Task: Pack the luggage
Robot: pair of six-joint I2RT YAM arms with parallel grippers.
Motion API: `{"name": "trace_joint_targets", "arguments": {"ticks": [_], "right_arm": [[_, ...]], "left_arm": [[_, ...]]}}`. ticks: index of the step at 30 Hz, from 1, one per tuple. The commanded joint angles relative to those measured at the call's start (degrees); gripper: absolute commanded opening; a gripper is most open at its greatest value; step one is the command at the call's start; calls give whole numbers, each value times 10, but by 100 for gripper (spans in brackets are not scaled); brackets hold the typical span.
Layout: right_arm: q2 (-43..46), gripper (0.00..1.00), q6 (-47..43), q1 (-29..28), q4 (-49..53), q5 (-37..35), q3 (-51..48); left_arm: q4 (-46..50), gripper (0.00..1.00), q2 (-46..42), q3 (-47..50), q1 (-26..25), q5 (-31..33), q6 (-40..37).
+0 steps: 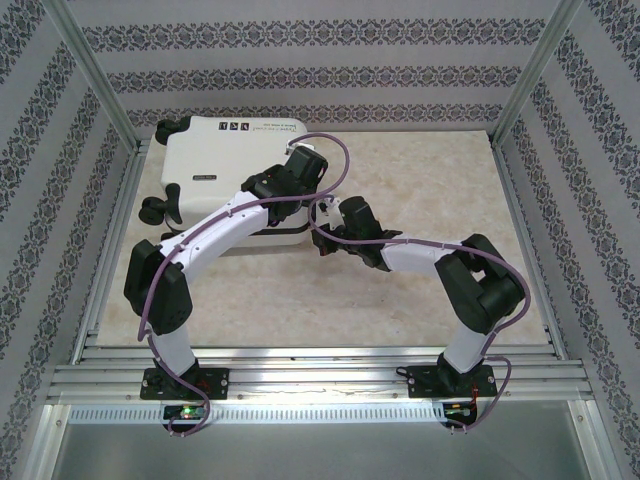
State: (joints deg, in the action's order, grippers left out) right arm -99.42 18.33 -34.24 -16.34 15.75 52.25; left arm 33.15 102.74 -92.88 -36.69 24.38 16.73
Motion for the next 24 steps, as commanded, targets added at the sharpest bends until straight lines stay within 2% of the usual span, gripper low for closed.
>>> {"name": "trace_joint_targets", "arguments": {"ticks": [1, 7, 16, 19, 24], "right_arm": [[32, 0, 18, 45, -8, -139, 17], [26, 0, 17, 53, 3, -162, 29], [1, 0, 20, 79, -2, -152, 51], [-13, 0, 10, 87, -2, -125, 71], [-44, 0, -33, 103, -16, -3, 108]], "left_arm": [[147, 59, 21, 46, 7, -35, 10], [144, 59, 25, 48, 6, -37, 9], [140, 59, 32, 53, 7, -39, 6], [139, 58, 34, 52, 7, -42, 4], [139, 58, 32, 54, 7, -44, 0]]}}
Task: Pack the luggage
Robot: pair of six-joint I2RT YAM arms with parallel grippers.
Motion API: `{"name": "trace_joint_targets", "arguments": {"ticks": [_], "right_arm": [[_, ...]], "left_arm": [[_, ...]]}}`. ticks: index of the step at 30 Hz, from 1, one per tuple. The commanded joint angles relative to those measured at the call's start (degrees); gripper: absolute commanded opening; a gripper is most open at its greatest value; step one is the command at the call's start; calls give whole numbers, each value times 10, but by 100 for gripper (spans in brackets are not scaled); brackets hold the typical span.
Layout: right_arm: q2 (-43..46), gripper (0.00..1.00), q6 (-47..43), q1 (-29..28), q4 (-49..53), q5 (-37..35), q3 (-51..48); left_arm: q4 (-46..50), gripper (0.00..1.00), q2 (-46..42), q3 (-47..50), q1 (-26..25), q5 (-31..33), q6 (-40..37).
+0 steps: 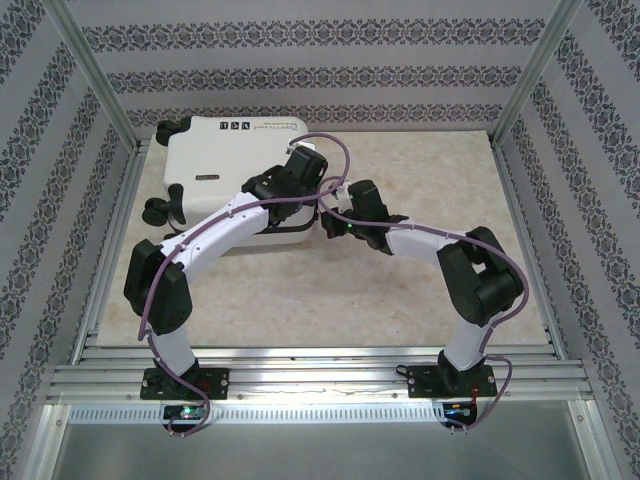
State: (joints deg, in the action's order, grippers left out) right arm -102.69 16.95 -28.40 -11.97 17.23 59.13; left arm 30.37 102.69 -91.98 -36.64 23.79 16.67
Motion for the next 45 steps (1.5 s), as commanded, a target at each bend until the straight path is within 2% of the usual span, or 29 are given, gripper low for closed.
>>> {"name": "trace_joint_targets", "arguments": {"ticks": [1, 5, 14, 21, 27, 36, 41, 45], "right_arm": [[-15, 0, -25, 45, -53, -6, 48], [-39, 0, -54, 47, -35, 48, 80], [-100, 0, -25, 59, -30, 68, 153], [-94, 0, 6, 58, -77, 122, 138], [-39, 0, 19, 15, -116, 107, 46], [40, 0, 73, -77, -166, 56, -79], [24, 0, 79, -80, -148, 13, -58], [-38, 0, 107, -37, -144, -9, 13]], "left_arm": [[165, 57, 32, 46, 6, -40, -1], [153, 57, 28, 55, 6, -57, -6], [128, 56, 8, 93, 6, -90, -14], [115, 55, -6, 130, 6, -115, -9], [121, 54, -48, 192, 5, -111, 17], [225, 53, -163, 284, -11, -51, 97], [245, 54, -211, 309, -11, -35, 116], [232, 53, -184, 308, -11, -44, 115]]}}
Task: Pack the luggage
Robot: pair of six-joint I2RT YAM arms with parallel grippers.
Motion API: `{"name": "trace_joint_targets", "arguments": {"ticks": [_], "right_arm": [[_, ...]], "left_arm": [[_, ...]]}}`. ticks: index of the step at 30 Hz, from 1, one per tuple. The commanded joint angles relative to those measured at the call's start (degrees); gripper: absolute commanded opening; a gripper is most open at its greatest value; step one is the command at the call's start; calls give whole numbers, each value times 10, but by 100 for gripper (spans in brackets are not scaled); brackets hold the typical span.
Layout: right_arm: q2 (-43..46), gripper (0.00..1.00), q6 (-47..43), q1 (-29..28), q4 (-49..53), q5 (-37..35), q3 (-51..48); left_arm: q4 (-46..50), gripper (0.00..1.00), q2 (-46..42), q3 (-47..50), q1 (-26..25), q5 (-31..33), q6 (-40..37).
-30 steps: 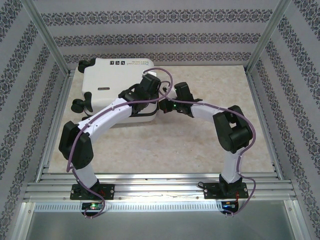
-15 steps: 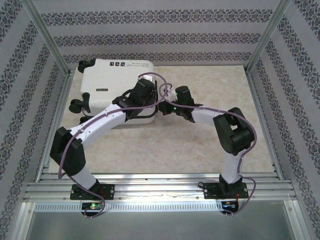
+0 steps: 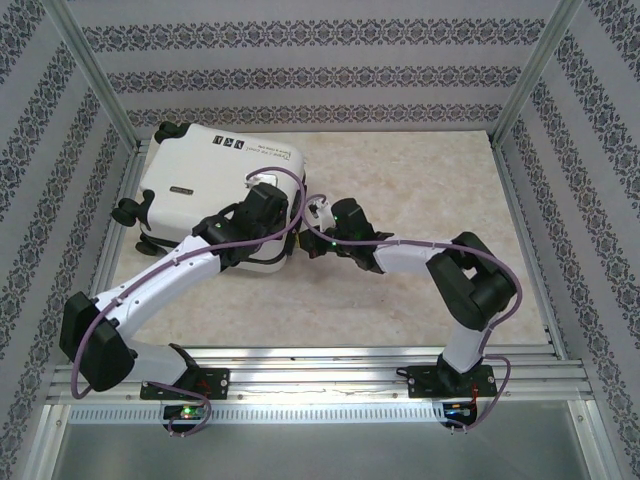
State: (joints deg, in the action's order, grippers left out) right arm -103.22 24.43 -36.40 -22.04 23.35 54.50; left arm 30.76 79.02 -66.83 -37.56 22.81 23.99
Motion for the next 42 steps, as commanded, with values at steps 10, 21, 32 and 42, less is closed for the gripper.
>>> {"name": "trace_joint_targets", "arguments": {"ticks": [10, 21, 32, 42], "right_arm": [[-255, 0, 63, 170, 36, -64, 413], [-259, 0, 50, 191, 20, 44, 419], [-246, 44, 90, 194, -6, 171, 422], [-292, 79, 173, 177, -69, 312, 517]], "left_arm": [[222, 52, 75, 62, -1, -33, 39], [222, 52, 50, 66, -1, -31, 40], [184, 75, -92, 80, 37, -36, 79], [152, 81, -293, 158, 176, -128, 131]]}}
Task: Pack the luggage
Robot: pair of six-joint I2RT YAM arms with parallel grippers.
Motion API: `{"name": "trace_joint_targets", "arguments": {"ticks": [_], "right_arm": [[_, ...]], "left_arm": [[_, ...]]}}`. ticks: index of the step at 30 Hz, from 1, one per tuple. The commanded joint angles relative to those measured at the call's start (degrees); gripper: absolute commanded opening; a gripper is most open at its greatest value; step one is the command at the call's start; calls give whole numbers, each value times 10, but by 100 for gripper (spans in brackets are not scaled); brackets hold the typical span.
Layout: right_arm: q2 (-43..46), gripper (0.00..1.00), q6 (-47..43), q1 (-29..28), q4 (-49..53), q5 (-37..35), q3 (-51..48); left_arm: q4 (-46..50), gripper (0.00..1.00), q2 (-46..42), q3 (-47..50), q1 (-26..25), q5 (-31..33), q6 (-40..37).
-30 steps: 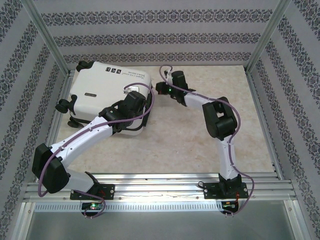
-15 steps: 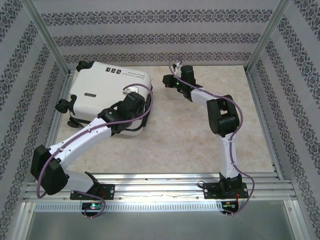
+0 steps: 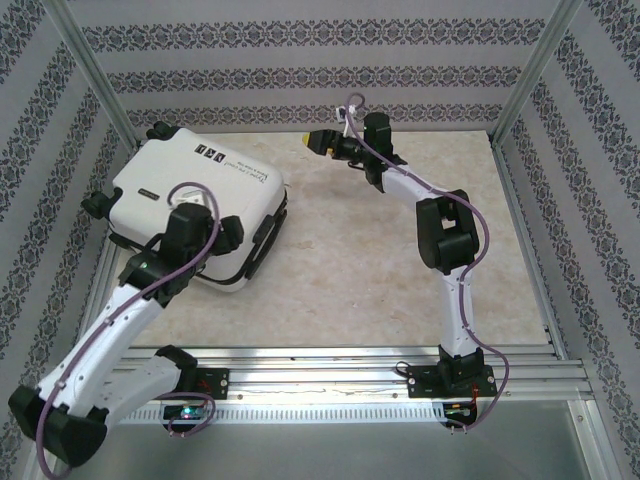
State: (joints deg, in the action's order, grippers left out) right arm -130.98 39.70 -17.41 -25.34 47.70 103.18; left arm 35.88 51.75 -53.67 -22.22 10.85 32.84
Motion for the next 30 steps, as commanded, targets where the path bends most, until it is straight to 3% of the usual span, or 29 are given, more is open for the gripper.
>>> {"name": "trace_joint_targets", "arguments": {"ticks": [1, 9, 22, 26, 30], "right_arm": [[-16, 80, 14, -17, -31, 77, 37], [-23, 88, -70, -55, 44, 127, 61], [-33, 94, -124, -82, 80, 136, 60], [-39, 94, -125, -88, 81, 153, 67], [-47, 95, -115, -98, 71, 187, 75]], "left_arm": [[107, 81, -28, 31, 29, 3, 51], [122, 87, -52, 25, 45, 36, 78], [230, 95, -112, 5, 51, 174, 124], [206, 100, -119, 36, 68, 175, 123], [129, 100, -115, 80, 107, 133, 99]]}}
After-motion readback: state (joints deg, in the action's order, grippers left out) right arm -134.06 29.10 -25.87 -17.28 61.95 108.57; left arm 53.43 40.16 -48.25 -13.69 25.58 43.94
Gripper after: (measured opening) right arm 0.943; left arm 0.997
